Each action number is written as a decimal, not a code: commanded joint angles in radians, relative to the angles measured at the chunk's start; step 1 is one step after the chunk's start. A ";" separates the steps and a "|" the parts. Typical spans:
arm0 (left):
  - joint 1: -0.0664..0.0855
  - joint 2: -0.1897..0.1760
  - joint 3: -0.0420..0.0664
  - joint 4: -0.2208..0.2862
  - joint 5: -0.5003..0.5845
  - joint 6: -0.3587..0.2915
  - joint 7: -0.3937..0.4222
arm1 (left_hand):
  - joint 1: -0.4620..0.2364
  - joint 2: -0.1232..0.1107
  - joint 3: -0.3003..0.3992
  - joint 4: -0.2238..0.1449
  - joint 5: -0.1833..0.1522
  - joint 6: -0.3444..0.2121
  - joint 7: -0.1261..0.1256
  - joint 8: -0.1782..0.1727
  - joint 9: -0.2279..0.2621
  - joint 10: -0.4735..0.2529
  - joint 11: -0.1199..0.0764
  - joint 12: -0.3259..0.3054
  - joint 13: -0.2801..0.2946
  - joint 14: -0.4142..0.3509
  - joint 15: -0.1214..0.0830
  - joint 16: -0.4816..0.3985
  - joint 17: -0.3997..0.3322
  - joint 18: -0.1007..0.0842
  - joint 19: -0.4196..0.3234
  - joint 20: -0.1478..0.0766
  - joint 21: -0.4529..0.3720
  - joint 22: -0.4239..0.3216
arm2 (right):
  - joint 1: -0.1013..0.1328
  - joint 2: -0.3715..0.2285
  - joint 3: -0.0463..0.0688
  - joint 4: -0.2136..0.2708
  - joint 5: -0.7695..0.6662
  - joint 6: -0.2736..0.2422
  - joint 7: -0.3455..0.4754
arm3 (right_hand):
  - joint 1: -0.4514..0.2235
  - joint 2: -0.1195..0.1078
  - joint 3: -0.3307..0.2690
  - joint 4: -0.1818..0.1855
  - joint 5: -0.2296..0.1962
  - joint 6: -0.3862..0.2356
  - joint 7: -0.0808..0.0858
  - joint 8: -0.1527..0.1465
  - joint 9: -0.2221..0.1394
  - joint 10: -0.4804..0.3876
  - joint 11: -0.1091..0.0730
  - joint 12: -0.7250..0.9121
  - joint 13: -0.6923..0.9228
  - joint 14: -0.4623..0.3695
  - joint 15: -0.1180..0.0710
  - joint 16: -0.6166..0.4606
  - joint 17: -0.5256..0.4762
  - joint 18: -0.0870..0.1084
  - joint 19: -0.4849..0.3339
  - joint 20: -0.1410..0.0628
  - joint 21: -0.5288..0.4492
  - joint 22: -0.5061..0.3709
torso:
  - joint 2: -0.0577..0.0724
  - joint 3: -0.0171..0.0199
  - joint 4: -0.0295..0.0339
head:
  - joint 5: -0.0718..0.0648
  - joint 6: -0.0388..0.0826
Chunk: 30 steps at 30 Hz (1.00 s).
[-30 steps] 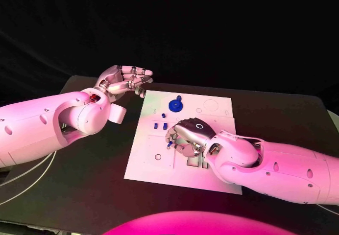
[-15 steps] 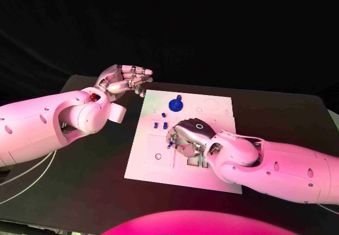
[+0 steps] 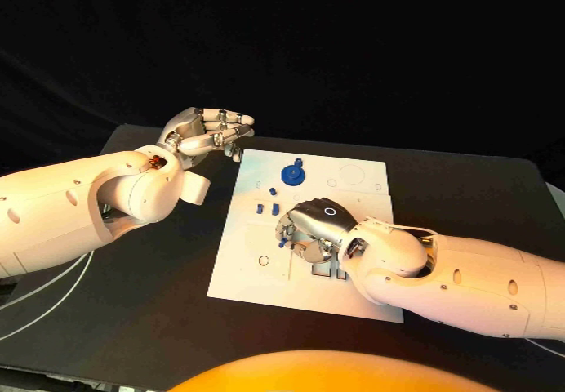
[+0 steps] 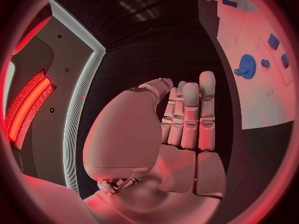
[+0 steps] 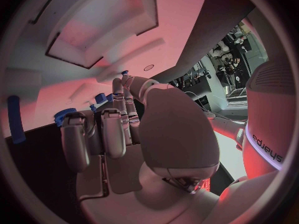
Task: Assemble the parts on the task board
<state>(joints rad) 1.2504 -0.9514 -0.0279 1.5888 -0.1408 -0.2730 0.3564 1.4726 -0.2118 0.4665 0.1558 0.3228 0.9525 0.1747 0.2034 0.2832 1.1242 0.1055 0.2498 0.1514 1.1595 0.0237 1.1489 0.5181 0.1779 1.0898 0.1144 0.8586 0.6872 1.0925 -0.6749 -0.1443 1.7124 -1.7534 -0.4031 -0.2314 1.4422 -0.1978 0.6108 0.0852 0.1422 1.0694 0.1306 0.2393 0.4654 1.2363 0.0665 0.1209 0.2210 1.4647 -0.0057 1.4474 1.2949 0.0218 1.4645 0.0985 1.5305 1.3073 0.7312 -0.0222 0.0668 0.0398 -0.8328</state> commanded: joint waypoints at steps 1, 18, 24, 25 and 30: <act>0.000 0.001 0.001 0.002 0.005 0.008 0.004 | 0.006 -0.002 0.004 -0.003 0.006 -0.003 0.004 0.003 -0.001 -0.008 -0.001 0.005 0.001 -0.008 0.000 -0.006 -0.001 0.006 -0.001 -0.006 -0.005 -0.002 | -0.001 0.003 -0.001 -0.001 -0.004 0.030 0.002 | -0.013 0.002 -0.004 -0.004 -0.005 0.004 0.003 0.002 0.002 -0.004 -0.002 -0.007 -0.001 0.050 -0.006 -0.006 -0.001 -0.012 0.087 -0.006 0.002 0.246 | 0.000 -0.0003 -0.0006 | 0.000 -0.002; 0.001 0.001 0.001 0.001 0.005 0.008 -0.002 | 0.006 -0.002 0.004 -0.003 0.006 -0.003 0.004 0.003 -0.001 -0.008 -0.001 0.005 0.001 -0.008 0.000 -0.006 -0.001 0.006 -0.001 -0.006 -0.005 -0.002 | -0.001 0.011 -0.003 -0.003 -0.007 0.066 -0.006 | -0.073 -0.031 -0.023 0.014 0.008 -0.054 0.022 -0.035 -0.011 -0.042 0.018 -0.041 -0.009 0.047 0.011 -0.011 -0.014 -0.008 0.078 0.007 -0.018 0.237 | 0.000 0.0005 -0.0010 | 0.000 -0.004; 0.001 0.000 0.001 0.001 0.005 0.010 -0.004 | 0.007 -0.001 0.005 -0.004 0.006 -0.003 0.004 0.003 -0.001 -0.009 -0.001 0.006 0.001 -0.008 0.000 -0.006 -0.002 0.007 -0.001 -0.005 -0.005 -0.002 | -0.001 0.010 -0.003 -0.006 -0.009 0.066 -0.014 | -0.087 -0.041 -0.031 0.020 0.010 -0.070 0.029 -0.047 -0.016 -0.056 0.025 -0.051 -0.013 0.045 0.016 -0.013 -0.020 -0.004 0.070 0.011 -0.034 0.230 | 0.000 0.0013 -0.0013 | -0.001 -0.003; 0.001 0.000 0.001 0.001 0.005 0.010 -0.005 | 0.007 -0.001 0.005 -0.004 0.006 -0.003 0.004 0.003 -0.001 -0.009 -0.001 0.006 0.001 -0.008 0.000 -0.006 -0.002 0.007 -0.001 -0.005 -0.005 -0.002 | -0.001 0.010 -0.003 -0.006 -0.009 0.063 -0.016 | -0.092 -0.044 -0.033 0.022 0.008 -0.084 0.032 -0.057 -0.019 -0.067 0.028 -0.055 -0.015 0.044 0.019 -0.015 -0.023 -0.003 0.067 0.014 -0.039 0.228 | -0.001 0.0015 -0.0016 | -0.001 -0.003; 0.001 0.000 0.001 0.001 0.005 0.012 -0.006 | 0.007 -0.001 0.005 -0.004 0.006 -0.003 0.004 0.003 -0.001 -0.009 -0.001 0.006 0.001 -0.008 0.000 -0.006 -0.002 0.007 -0.001 -0.005 -0.005 -0.002 | -0.001 0.005 -0.003 -0.005 -0.014 0.041 -0.020 | -0.097 -0.052 -0.037 0.025 0.005 -0.123 0.035 -0.083 -0.030 -0.105 0.037 -0.057 -0.024 0.038 0.026 -0.024 -0.041 0.004 0.053 0.021 -0.069 0.215 | 0.000 0.0021 -0.0009 | -0.002 -0.002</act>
<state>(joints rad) 1.2504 -0.9525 -0.0279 1.5885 -0.1405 -0.2727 0.3486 1.4726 -0.2118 0.4693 0.1529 0.3228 0.9525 0.1747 0.2034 0.2832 1.1206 0.1018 0.2498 0.1512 1.1595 0.0237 1.1489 0.5181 0.1779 1.0898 0.1145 0.8586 0.6872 1.0928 -0.6680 -0.1465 1.7081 -1.7548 -0.3641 -0.2379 1.3461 -0.2406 0.5790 0.1116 0.1493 0.9514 0.1662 0.1596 0.4371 1.1370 0.1034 0.0649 0.1981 1.4665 0.0144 1.4297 1.2566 0.0221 1.4643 0.1132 1.4651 1.3078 0.7308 -0.0206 0.0656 0.0389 -0.8362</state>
